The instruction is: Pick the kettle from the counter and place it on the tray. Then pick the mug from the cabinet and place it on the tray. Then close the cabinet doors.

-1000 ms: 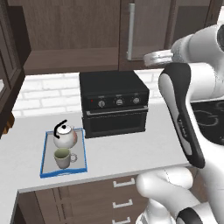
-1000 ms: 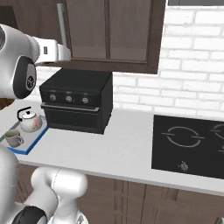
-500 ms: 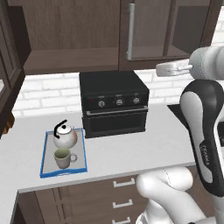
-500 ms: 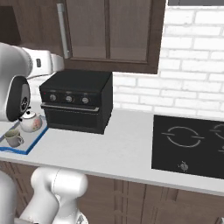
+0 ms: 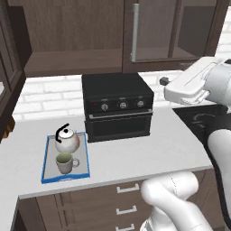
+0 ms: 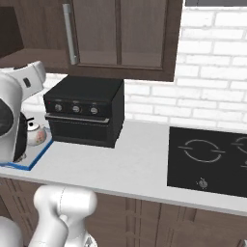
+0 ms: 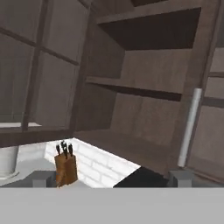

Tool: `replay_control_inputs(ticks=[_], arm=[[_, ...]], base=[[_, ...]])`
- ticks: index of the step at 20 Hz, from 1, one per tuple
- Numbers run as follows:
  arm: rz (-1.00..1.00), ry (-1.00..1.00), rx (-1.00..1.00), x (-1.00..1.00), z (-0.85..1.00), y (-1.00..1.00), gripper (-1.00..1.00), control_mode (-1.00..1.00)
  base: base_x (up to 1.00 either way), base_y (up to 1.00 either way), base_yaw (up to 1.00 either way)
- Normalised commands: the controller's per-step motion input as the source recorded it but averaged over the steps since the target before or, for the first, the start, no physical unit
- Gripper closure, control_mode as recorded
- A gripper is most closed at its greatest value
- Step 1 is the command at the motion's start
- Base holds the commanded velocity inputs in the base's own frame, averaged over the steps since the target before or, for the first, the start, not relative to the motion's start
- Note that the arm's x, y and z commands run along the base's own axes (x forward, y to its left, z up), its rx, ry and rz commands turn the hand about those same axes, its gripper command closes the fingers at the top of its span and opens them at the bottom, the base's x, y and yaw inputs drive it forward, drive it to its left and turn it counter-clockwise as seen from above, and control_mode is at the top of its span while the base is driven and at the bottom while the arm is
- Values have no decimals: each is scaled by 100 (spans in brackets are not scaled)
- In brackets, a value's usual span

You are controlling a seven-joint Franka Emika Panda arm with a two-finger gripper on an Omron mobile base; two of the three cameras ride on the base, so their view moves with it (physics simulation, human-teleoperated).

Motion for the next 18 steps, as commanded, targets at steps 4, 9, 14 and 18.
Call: replay_control_inputs(ticks=[4,9,14,18], arm=[[37,-39,-17,-38,1,48,-100,-100],[22,-36,-28,-43,6,58,-100,-100],[2,-6,-33,-40,11,69,-100,-100],[0,-4,-37,-50,14,63,-100,-100]], base=[[0,0,0],[0,0,0],[0,0,0],[0,0,0]])
